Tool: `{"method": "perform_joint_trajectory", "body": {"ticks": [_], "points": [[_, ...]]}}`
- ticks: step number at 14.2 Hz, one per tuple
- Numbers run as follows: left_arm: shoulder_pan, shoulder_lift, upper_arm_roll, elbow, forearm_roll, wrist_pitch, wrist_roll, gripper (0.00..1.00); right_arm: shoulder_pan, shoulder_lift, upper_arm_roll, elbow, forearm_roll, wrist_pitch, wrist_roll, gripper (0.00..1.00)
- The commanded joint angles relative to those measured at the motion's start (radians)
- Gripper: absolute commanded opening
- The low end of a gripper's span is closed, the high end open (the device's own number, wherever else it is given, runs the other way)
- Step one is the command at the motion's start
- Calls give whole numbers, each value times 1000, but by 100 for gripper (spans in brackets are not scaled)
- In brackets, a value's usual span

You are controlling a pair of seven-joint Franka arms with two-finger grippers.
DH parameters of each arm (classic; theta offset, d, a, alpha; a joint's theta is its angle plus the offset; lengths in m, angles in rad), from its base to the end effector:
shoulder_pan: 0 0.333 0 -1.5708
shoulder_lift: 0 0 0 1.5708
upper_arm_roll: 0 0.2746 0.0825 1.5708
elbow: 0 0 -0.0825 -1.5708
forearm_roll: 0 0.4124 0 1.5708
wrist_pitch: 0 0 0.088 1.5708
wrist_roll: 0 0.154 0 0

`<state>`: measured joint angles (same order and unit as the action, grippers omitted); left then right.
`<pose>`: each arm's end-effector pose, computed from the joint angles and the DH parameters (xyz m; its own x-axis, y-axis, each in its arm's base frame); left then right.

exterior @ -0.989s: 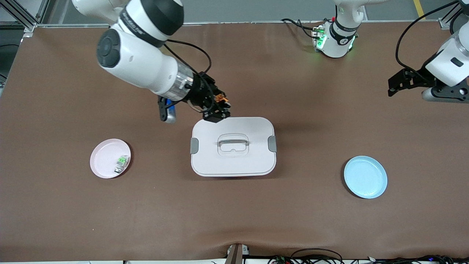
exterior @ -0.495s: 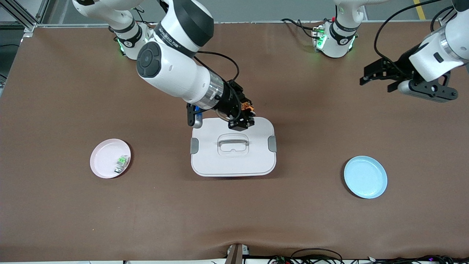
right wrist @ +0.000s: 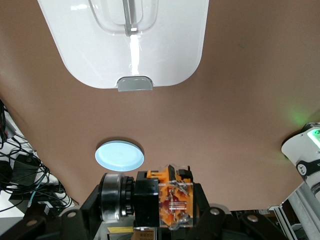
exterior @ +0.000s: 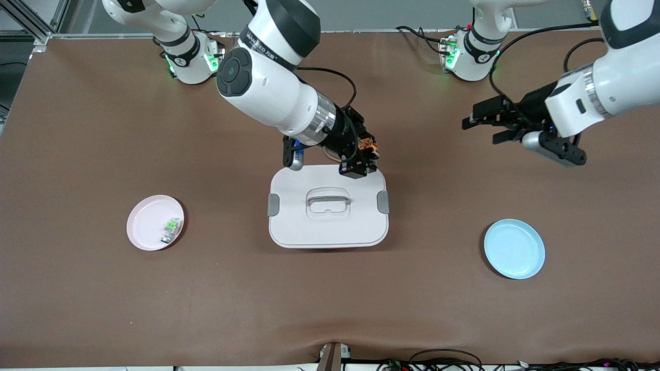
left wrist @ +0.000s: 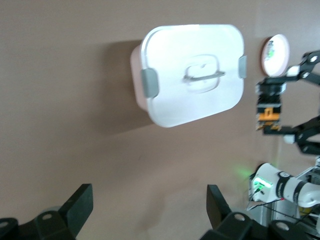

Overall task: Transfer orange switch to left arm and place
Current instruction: 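Carry the switch over the box with the right gripper while the left gripper approaches, then grasp the orange switch with the left gripper beside the right gripper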

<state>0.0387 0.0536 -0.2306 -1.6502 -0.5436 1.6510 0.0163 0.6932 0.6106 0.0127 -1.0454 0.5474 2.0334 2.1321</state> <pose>0.5741 -0.1865 0.4941 0.9850 -0.1637 -0.0548 -0.1112 -0.8443 0.5241 0.5643 0.5448 0.4618 -0.0188 -0.7960 -0.6049 -0.9997 0.0055 0.0238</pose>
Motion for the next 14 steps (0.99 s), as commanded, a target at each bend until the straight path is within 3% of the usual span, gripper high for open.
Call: {"method": "perform_joint_trajectory", "body": {"ticks": [1, 4, 6, 9, 14], "points": [[-19, 35, -3, 7, -96, 58, 22, 100, 29, 26, -7, 56, 8, 4, 37, 0], [-74, 49, -4, 7, -130, 148, 24, 99, 35, 31, -2, 65, 9, 31, 72, 0], [-95, 61, -6, 7, -130, 171, 25, 86, 45, 32, -2, 68, 11, 56, 97, 0], [-123, 72, -6, 6, -177, 179, 25, 80, 49, 34, -2, 70, 11, 59, 103, 0], [-151, 72, -7, 4, -197, 181, 25, 79, 51, 34, 0, 70, 13, 83, 117, 0]]}}
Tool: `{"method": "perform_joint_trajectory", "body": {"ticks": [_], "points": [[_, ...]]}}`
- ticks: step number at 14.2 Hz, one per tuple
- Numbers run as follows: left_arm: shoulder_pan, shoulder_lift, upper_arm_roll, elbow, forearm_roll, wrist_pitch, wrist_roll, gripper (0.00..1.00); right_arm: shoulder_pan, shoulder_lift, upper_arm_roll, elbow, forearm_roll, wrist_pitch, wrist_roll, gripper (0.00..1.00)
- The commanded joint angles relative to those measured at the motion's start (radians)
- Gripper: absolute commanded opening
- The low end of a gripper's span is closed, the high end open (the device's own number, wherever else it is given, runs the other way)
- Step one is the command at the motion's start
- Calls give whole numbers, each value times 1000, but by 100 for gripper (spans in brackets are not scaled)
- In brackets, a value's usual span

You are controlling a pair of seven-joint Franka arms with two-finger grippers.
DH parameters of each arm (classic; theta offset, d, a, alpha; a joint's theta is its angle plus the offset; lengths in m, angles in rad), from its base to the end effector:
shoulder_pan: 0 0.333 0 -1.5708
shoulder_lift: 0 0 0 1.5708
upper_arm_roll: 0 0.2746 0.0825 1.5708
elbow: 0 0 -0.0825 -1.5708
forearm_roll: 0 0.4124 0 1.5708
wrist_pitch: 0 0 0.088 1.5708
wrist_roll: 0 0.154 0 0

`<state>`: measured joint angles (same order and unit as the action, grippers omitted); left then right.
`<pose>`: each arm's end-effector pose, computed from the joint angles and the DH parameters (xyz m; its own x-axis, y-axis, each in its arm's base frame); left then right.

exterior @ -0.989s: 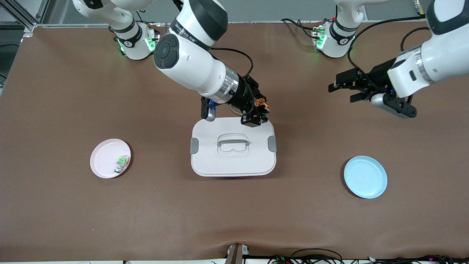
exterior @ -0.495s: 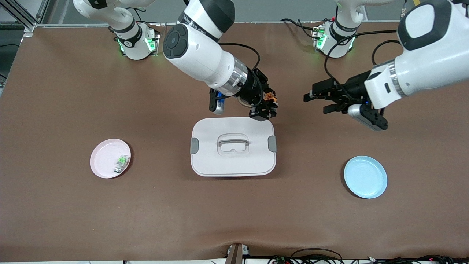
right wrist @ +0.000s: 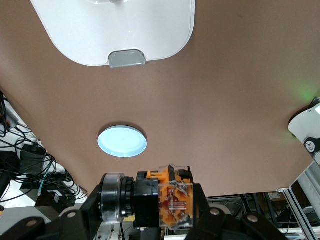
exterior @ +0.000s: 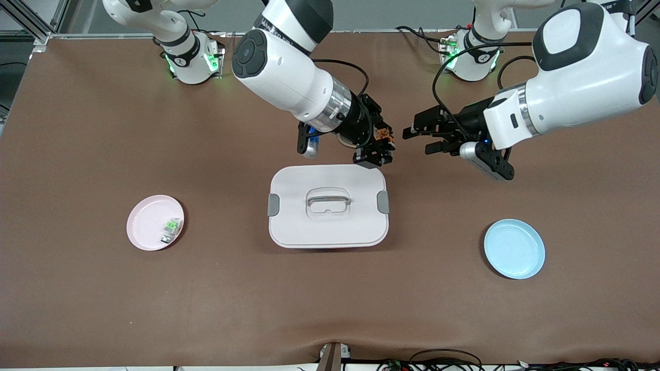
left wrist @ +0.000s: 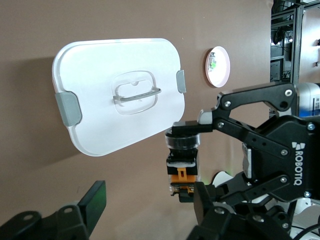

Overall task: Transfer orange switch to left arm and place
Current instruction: 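Grasp the orange switch with the left gripper beside the right gripper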

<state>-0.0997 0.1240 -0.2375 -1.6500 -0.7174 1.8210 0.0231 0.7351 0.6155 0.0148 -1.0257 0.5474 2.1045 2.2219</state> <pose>0.5757 -0.2849 0.4785 0.9821 -0.1884 0.0013 -0.1413 -0.7323 0.6662 0.5504 0.5705 0.4776 -0.0680 -0.7626 -0.6433 -0.9974 0.0684 0.0244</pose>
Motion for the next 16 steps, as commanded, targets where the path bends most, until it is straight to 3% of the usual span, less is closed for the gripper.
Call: {"method": "perform_joint_trajectory", "body": {"ticks": [1, 5, 13, 16], "points": [[-24, 2, -2, 0, -40, 26, 18, 79, 10, 29, -3, 50, 12, 22, 30, 0], [-28, 5, -2, -4, -71, 37, 17, 78, 12, 29, -3, 59, 12, 51, 45, 0], [-29, 23, -2, -1, -95, 83, 27, 66, 10, 29, -1, 76, 16, 57, 54, 0], [-29, 25, -2, -2, -132, 89, 31, 54, 7, 29, 10, 76, 16, 63, 55, 0]]}}
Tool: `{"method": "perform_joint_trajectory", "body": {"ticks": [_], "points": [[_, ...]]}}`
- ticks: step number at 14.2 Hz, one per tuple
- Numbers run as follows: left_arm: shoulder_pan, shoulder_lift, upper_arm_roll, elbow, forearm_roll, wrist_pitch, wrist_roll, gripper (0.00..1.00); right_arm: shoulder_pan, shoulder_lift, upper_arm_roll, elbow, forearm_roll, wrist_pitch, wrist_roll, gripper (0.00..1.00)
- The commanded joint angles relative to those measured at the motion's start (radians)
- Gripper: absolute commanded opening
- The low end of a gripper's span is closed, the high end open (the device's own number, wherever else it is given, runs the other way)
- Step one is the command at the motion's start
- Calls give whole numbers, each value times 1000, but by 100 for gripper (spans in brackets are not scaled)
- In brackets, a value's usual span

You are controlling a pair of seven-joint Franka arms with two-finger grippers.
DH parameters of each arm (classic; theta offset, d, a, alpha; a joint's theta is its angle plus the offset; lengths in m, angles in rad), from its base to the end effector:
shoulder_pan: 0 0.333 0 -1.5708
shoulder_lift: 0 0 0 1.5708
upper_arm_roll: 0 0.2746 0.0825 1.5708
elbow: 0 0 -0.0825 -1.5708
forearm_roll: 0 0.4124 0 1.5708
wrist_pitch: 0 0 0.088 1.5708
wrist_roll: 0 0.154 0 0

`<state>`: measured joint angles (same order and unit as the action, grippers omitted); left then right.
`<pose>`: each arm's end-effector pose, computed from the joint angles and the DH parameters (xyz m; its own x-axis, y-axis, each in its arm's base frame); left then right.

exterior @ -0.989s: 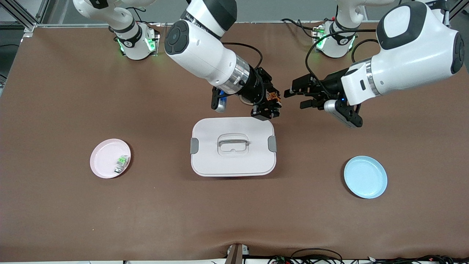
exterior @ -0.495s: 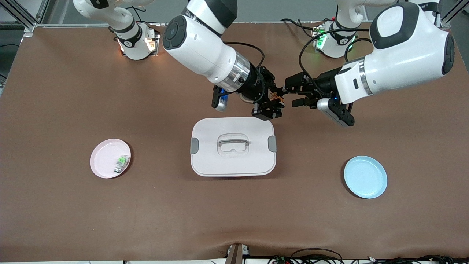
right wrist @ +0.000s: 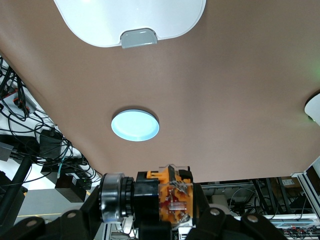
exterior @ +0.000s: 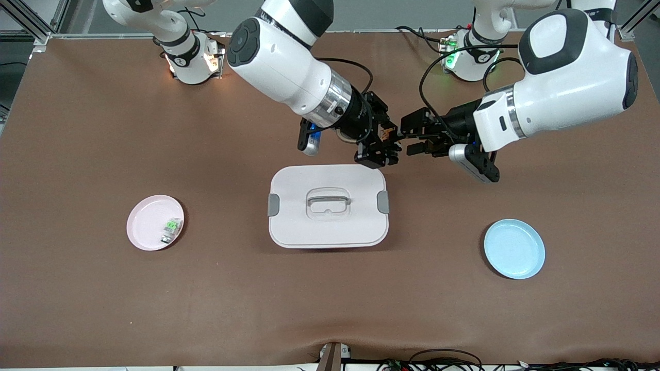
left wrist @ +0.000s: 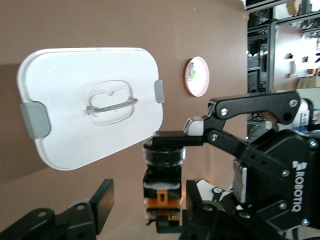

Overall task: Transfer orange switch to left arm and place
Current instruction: 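Grasp the orange switch with the left gripper beside the right gripper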

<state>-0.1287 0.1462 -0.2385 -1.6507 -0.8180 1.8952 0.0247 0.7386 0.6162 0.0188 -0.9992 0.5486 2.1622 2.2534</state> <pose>0.5806 -0.3085 0.4779 0.9892 -0.1462 0.0140 -0.1093 -0.6694 0.7348 0.5544 0.5745 0.4997 -0.0817 -0.7231 -0.6859 -0.9933 0.1152 -0.0031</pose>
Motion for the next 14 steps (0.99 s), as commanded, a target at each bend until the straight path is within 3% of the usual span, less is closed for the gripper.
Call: {"method": "perform_joint_trajectory", "body": {"ticks": [1, 3, 7, 14], "points": [[0, 4, -1, -1, -33, 15, 29, 53, 4, 30, 6, 51, 14, 7, 23, 0], [-2, 4, -1, -1, -35, 15, 27, 45, 4, 31, 6, 51, 16, 10, 25, 0], [0, 6, -1, -1, -32, 13, 29, 0, 5, 31, 6, 51, 16, 21, 28, 0], [21, 12, 2, -1, -15, -10, 98, 0, 7, 36, 7, 51, 14, 34, 29, 0]]}}
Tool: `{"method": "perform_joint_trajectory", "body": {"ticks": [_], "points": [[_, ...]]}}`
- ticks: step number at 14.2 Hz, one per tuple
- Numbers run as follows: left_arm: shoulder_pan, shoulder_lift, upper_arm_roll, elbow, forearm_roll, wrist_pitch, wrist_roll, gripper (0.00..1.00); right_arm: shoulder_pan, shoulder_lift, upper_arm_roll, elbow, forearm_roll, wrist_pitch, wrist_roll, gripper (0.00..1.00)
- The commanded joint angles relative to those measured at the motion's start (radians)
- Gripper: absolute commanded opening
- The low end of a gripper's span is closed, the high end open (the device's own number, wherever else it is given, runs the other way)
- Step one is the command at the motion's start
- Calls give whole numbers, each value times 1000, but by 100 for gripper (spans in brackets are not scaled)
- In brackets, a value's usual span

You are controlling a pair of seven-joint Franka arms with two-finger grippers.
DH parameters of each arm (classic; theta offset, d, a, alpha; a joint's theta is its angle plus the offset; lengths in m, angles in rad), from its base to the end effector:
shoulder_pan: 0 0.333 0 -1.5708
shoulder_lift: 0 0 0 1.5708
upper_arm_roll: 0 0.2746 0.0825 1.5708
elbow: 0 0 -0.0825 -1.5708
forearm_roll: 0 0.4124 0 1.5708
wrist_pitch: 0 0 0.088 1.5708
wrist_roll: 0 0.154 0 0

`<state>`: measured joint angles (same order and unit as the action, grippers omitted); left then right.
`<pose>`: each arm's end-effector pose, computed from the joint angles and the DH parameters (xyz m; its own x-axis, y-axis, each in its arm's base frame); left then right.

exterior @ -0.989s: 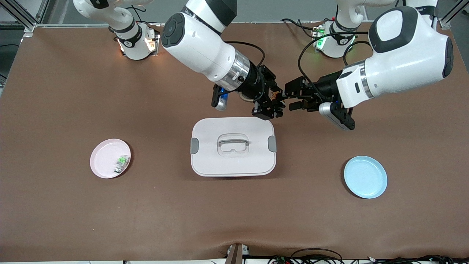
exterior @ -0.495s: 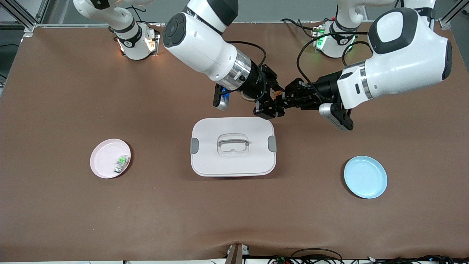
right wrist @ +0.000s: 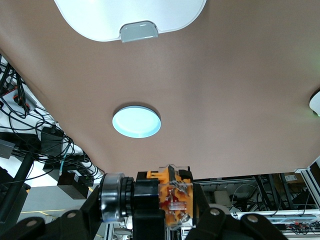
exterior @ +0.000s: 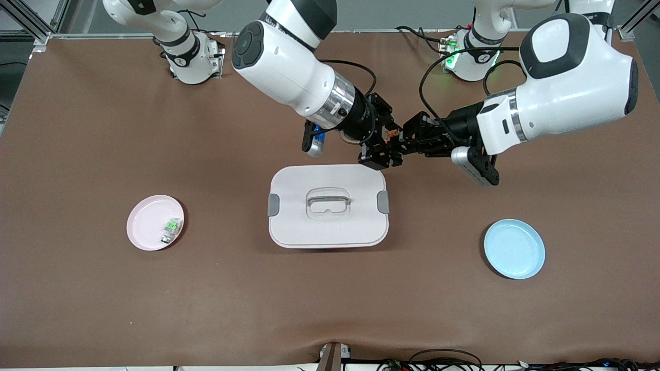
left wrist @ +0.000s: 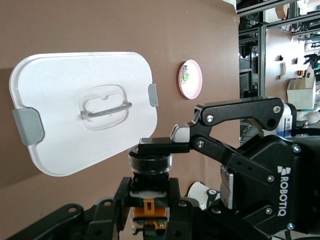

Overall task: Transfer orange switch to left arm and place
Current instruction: 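Open the right gripper and pull the left gripper away with the switch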

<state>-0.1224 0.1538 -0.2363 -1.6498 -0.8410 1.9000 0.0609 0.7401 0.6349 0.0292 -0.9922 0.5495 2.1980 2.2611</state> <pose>0.5850 -0.3054 0.4759 0.9878 -0.1526 0.0325 -0.1252 -0.6509 0.7488 0.5560 0.5812 0.4938 -0.0896 -0.7092 -0.6992 -0.9915 0.1300 -0.0047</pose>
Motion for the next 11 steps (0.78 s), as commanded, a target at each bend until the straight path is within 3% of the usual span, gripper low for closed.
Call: {"method": "perform_joint_trajectory", "body": {"ticks": [1, 4, 5, 6, 7, 11], "points": [[18, 4, 2, -4, 10, -15, 68, 0, 5, 17, -3, 44, 15, -1, 21, 0], [20, 10, 6, -4, 10, -15, 85, 0, 5, 17, -5, 44, 15, -1, 21, 0], [23, 12, 8, -4, 11, -15, 91, 0, 5, 15, -5, 44, 13, -1, 21, 21], [27, 13, 8, -4, 14, -15, 92, 0, 4, 15, -5, 44, 13, -1, 21, 78], [29, 16, 8, -4, 32, -15, 92, 0, 2, 15, -8, 44, 13, -1, 20, 100], [33, 20, 8, -7, 60, -16, 111, 0, -1, 14, -8, 44, 13, -1, 18, 100]]}}
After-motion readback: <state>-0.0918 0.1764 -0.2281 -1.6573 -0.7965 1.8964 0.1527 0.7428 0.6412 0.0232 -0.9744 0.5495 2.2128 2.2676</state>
